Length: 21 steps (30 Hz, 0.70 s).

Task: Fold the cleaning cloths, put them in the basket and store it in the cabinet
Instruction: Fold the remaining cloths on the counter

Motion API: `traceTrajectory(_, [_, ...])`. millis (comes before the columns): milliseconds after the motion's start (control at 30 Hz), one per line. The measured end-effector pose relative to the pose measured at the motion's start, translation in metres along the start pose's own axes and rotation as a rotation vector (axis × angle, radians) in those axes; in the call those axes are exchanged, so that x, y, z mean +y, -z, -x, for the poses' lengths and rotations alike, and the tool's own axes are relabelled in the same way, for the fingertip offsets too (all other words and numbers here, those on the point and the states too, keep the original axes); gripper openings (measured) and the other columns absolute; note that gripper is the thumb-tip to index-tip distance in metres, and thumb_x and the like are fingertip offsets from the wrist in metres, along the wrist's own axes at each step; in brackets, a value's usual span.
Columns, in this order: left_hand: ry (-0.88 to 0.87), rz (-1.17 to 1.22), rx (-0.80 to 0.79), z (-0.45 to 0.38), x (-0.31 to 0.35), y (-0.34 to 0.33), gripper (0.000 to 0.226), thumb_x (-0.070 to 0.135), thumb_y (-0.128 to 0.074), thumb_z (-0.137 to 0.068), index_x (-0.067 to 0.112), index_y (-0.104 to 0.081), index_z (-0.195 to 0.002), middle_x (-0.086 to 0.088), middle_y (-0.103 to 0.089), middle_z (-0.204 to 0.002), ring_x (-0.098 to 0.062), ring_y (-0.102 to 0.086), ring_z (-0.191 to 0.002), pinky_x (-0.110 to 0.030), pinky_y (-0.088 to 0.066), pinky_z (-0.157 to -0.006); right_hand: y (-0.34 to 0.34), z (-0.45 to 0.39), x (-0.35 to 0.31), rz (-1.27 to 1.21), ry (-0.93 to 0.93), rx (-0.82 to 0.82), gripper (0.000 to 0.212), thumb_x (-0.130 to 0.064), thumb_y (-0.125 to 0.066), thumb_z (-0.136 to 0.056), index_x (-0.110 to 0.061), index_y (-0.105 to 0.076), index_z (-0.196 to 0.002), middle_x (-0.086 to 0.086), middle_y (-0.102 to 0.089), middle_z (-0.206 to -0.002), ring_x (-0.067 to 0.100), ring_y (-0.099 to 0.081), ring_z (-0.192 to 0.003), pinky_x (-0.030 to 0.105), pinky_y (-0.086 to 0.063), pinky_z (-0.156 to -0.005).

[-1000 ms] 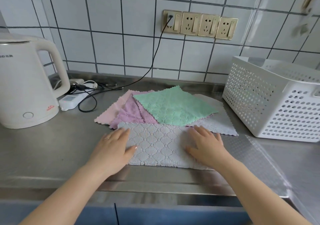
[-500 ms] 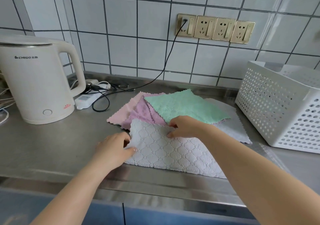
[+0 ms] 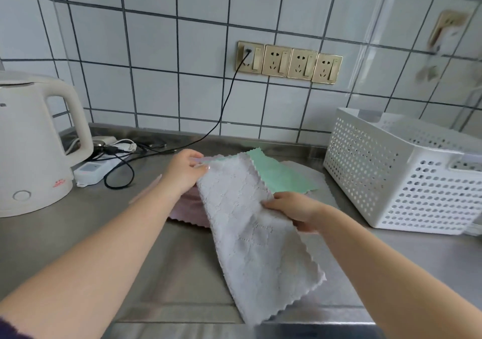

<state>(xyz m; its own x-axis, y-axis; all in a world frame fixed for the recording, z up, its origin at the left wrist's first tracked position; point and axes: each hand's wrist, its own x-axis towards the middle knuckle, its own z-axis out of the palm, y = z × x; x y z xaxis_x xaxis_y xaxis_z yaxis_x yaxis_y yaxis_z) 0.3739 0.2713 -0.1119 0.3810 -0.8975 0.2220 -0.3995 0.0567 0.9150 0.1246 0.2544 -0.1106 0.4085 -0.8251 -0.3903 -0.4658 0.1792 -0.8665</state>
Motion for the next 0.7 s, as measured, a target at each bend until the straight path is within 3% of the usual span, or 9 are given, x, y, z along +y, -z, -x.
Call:
traceTrajectory(67, [0.018,-0.082,-0.020,-0.013,-0.008,-0.020,0.030,0.010,-0.068,-0.082,0.013,-0.059,-0.111,-0.014,-0.064,-0.109,-0.027,-0.061,-0.099,-0.034,-0.046,-0.086,-0.003,-0.002,0.011,0.008,-0.012,0.114,0.022,-0.025,-0.055,-0.095,-0.010,-0.050,-0.080,0.004,-0.051,-0.063,0.011,-0.050,-0.041,0.019,-0.039,-0.044])
traceTrajectory(167, [-0.008,-0.113,-0.088,-0.023,-0.016,-0.047,0.035,0.002,-0.062,-0.085,0.007,-0.057,-0.119,-0.012,-0.061,-0.119,-0.019,-0.056,-0.100,-0.021,-0.039,-0.083,-0.003,-0.012,0.030,0.050,-0.009,0.218,0.027,-0.029,-0.058,-0.092,-0.013,-0.046,-0.073,0.006,-0.043,-0.065,0.018,-0.039,-0.051,0.031,-0.031,-0.057])
traceTrajectory(233, [-0.058,-0.173,-0.164,-0.024,-0.017,-0.060,0.042,-0.001,-0.060,-0.085,0.006,-0.054,-0.126,-0.010,-0.056,-0.130,-0.019,-0.053,-0.113,-0.017,-0.036,-0.086,-0.002,-0.011,0.037,0.105,-0.006,0.282,0.028,-0.030,-0.057,-0.091,-0.014,-0.046,-0.071,0.005,-0.043,-0.063,0.019,-0.039,-0.054,0.032,-0.032,-0.058])
traceTrajectory(333, [-0.220,-0.432,-0.277,-0.015,-0.024,-0.063,0.051,0.003,-0.058,-0.087,0.013,-0.046,-0.136,-0.008,-0.039,-0.146,-0.021,-0.035,-0.135,-0.024,-0.024,-0.109,0.002,-0.006,0.038,0.171,0.009,0.323,0.017,-0.034,-0.055,-0.092,-0.019,-0.047,-0.089,0.004,-0.046,-0.064,0.018,-0.041,-0.048,0.021,-0.034,-0.044])
traceTrajectory(400, [-0.418,-0.576,-0.298,0.001,-0.031,-0.055,0.052,0.000,-0.053,-0.088,0.017,-0.048,-0.136,-0.005,-0.033,-0.150,-0.021,-0.026,-0.141,-0.032,-0.018,-0.117,0.006,-0.001,0.039,0.401,0.038,0.380,0.029,-0.036,-0.054,-0.091,-0.021,-0.047,-0.115,0.000,-0.058,-0.087,0.016,-0.054,-0.062,0.020,-0.043,-0.051])
traceTrajectory(500, [-0.820,-0.724,-0.423,0.039,-0.043,-0.037,0.057,-0.009,-0.050,-0.083,0.021,-0.054,-0.132,0.003,-0.044,-0.144,-0.015,-0.029,-0.138,-0.044,-0.021,-0.116,0.010,0.012,0.053,0.846,0.334,0.502,0.046,-0.030,-0.059,-0.089,-0.024,-0.047,-0.133,0.000,-0.049,-0.129,0.020,-0.054,-0.111,0.028,-0.044,-0.088])
traceTrajectory(600, [-1.016,-0.861,-0.592,0.079,-0.049,-0.020,0.063,-0.003,-0.030,-0.082,0.027,-0.052,-0.133,0.009,-0.048,-0.141,-0.006,-0.037,-0.132,-0.041,-0.022,-0.111,0.010,0.031,0.070,1.024,0.822,0.397,0.038,-0.015,-0.062,-0.078,-0.022,-0.066,-0.115,0.004,-0.059,-0.124,0.027,-0.058,-0.110,0.032,-0.045,-0.091])
traceTrajectory(667, [-1.037,-0.918,-0.676,0.096,-0.049,-0.016,0.065,0.002,-0.020,-0.082,0.028,-0.049,-0.135,0.008,-0.045,-0.144,-0.008,-0.039,-0.133,-0.038,-0.020,-0.111,0.006,0.043,0.082,1.157,0.999,0.323,0.028,-0.024,-0.057,-0.083,-0.025,-0.070,-0.107,-0.001,-0.064,-0.120,0.023,-0.060,-0.111,0.039,-0.044,-0.095])
traceTrajectory(700, [-1.022,-0.909,-0.707,0.098,-0.050,-0.016,0.066,0.001,-0.019,-0.083,0.027,-0.045,-0.138,0.006,-0.040,-0.147,-0.010,-0.035,-0.136,-0.036,-0.014,-0.113,0.004,0.047,0.088,1.215,0.995,0.269,0.029,-0.036,-0.049,-0.091,-0.027,-0.069,-0.109,-0.004,-0.063,-0.121,0.019,-0.057,-0.116,0.043,-0.040,-0.100])
